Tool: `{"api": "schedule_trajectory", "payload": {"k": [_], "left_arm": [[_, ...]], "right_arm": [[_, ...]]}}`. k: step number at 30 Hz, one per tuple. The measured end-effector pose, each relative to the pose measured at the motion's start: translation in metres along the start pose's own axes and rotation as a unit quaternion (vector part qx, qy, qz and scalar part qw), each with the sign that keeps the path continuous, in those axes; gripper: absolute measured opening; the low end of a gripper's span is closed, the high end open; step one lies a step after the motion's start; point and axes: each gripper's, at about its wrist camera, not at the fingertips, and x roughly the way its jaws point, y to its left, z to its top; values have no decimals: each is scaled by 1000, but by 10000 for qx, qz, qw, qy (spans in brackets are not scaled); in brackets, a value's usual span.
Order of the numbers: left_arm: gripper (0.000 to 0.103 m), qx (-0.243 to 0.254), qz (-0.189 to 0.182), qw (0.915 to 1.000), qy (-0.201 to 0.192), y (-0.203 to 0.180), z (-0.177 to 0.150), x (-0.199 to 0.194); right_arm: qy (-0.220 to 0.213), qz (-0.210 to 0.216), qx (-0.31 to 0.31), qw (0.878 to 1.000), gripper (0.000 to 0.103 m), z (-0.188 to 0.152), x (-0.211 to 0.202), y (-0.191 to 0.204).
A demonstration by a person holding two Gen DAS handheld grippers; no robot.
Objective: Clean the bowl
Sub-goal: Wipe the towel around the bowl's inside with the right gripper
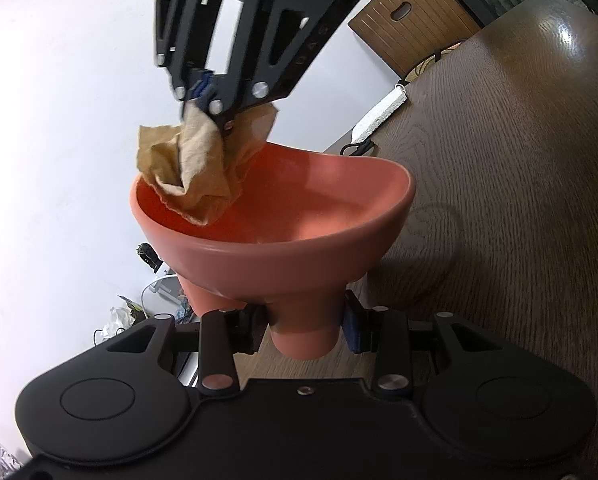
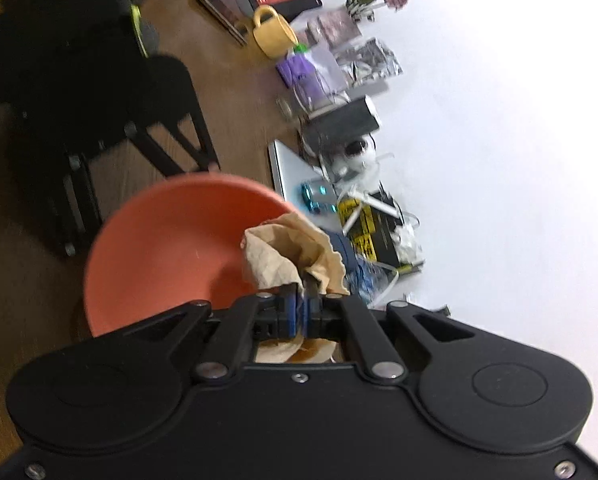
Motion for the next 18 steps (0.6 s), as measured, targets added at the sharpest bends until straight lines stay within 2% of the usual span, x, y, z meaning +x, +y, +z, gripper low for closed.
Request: {"api": "schedule_trajectory", "payload": {"k": [4,6,10,18], "left_arm": [[37,-12,8,10000,8,0,-2,33],[37,-13,7,10000,8,-21,11,57],[37,-14,6,10000,8,-37,16,68],[37,-20,-1,10000,11,-29,13,76]], "right_arm": [[135,85,17,9999,3,-12,-15,14],[222,190,20,9996,3,-20,-22,25],[348,448,9,9984,3,-29,-28,43],[357,856,-7,9957,3,-23,-30,67]]}}
